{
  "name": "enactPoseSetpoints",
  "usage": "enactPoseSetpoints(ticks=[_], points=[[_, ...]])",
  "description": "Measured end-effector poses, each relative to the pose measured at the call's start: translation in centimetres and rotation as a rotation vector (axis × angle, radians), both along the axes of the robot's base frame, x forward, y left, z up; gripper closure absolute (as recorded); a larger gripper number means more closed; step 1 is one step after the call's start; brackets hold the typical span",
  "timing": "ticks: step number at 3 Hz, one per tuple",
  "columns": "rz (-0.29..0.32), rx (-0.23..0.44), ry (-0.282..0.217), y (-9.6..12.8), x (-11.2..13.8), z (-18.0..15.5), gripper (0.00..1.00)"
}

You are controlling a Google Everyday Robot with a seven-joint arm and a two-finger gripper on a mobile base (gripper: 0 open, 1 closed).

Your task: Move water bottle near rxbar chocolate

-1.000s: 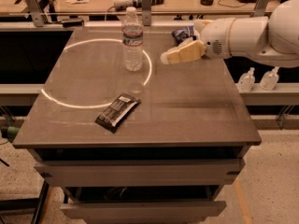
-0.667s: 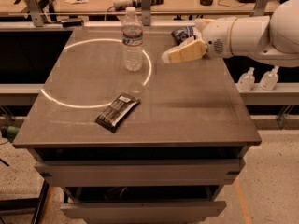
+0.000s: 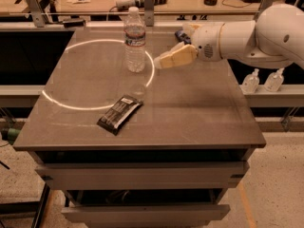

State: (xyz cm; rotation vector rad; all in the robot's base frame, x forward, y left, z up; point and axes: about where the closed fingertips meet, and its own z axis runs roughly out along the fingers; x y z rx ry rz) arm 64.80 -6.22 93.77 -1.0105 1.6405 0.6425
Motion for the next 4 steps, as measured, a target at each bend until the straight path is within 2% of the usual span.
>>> enactPoseSetpoints(ticks=[1, 4], points=[[0.051, 0.004, -0.005, 3.0, 1.1, -1.0, 0.00], [0.067, 0.002, 0.008, 8.9, 6.3, -3.8, 0.00]])
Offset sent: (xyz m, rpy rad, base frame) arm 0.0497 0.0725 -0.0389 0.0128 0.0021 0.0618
